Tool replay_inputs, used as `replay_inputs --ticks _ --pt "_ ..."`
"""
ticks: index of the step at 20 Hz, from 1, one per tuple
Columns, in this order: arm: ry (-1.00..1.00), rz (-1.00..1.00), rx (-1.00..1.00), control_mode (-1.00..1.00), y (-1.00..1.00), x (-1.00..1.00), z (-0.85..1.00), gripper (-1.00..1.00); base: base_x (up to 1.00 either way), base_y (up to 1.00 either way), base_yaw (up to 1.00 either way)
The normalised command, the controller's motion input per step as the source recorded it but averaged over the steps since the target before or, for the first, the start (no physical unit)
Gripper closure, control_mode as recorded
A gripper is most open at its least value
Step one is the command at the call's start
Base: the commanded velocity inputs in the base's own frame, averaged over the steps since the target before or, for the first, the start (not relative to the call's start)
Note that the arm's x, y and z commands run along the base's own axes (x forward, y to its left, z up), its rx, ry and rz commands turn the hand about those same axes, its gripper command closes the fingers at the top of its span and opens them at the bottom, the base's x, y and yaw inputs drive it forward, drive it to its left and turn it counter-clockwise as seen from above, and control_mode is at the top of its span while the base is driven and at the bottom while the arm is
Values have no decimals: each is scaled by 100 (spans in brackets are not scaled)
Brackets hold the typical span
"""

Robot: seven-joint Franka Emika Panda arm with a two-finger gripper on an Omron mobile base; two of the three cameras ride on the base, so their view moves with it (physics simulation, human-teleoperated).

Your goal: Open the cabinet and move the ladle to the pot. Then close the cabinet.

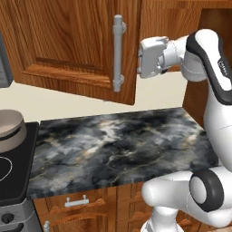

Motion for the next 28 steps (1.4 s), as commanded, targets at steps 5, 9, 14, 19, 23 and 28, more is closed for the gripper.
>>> replay_inputs --ticks 5,9,14,19,23,28 --pt "-7 16 0 -100 61 -51 0 -100 0 0 0" --pt "-7 11 0 -100 46 -57 -5 -100 0 0 0" --pt "-6 7 0 -100 33 -45 -11 -100 0 0 0" --pt "-2 4 0 -100 26 -31 -11 -100 0 0 0" --pt "-4 3 0 -100 26 -39 -14 -100 0 0 0" --pt "-8 3 0 -100 32 -56 -13 -100 0 0 0"
